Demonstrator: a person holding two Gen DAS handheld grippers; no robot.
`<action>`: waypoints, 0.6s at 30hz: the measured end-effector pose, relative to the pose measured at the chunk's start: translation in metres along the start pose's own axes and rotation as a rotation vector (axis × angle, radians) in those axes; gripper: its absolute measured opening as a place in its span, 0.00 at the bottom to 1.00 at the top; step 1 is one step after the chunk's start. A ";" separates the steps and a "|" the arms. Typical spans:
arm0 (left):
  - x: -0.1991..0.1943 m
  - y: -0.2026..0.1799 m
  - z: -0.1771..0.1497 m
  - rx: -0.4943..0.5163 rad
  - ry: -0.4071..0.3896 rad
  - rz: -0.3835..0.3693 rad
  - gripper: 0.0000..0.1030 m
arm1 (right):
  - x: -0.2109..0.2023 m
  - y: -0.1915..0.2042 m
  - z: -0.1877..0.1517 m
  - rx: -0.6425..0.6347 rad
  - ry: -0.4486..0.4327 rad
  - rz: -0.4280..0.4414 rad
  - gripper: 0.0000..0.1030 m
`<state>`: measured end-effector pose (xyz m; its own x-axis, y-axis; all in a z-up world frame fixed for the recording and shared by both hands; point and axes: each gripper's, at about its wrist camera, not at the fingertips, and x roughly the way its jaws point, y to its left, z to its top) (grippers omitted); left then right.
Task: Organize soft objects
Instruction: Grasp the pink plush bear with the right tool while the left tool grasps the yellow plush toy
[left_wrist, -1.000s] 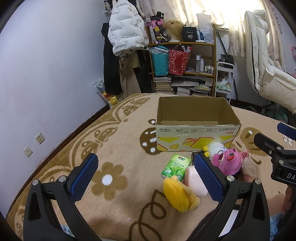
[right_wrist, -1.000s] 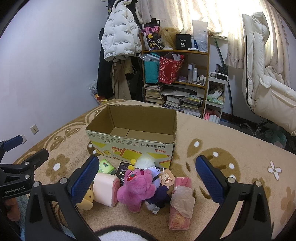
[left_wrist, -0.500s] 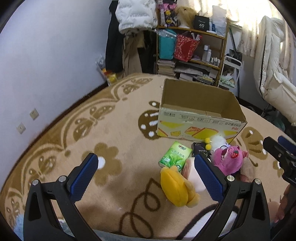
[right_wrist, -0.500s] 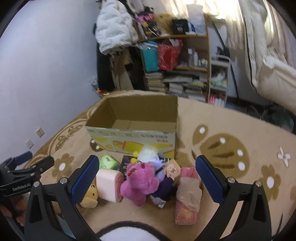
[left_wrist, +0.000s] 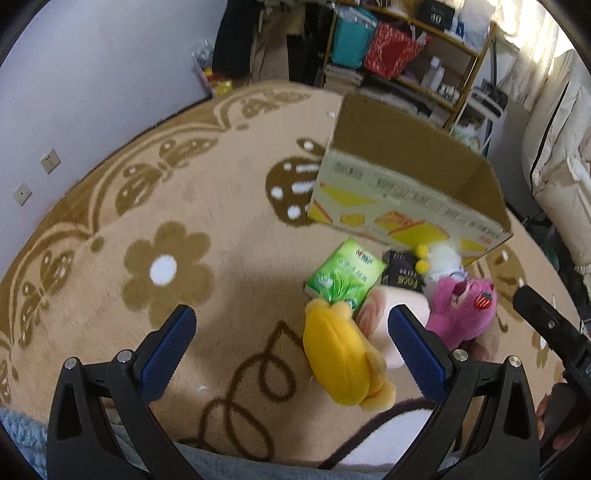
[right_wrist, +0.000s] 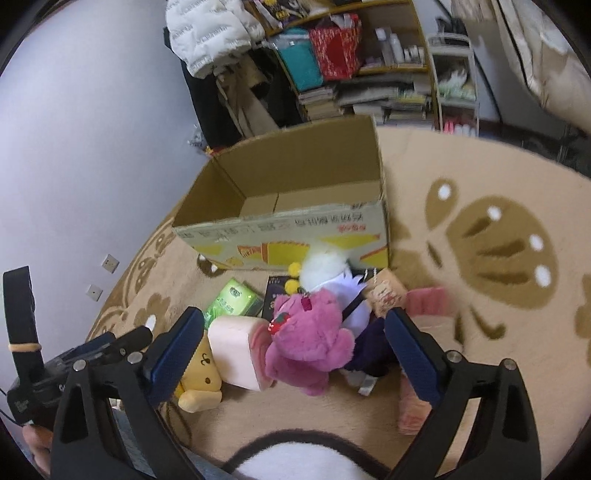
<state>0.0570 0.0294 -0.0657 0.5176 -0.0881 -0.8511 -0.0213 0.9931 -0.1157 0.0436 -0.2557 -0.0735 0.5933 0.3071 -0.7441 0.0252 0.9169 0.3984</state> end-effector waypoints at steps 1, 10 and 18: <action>0.004 -0.001 0.001 0.003 0.023 0.004 1.00 | 0.005 0.000 0.000 0.006 0.017 -0.008 0.95; 0.026 0.001 -0.001 -0.007 0.111 0.020 1.00 | 0.039 -0.005 -0.004 0.043 0.096 0.018 0.91; 0.036 -0.009 -0.003 0.044 0.131 0.035 0.99 | 0.048 -0.006 -0.006 0.051 0.116 0.015 0.75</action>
<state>0.0729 0.0168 -0.0966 0.4013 -0.0600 -0.9140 0.0016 0.9979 -0.0648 0.0673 -0.2444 -0.1148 0.4970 0.3512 -0.7935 0.0593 0.8985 0.4349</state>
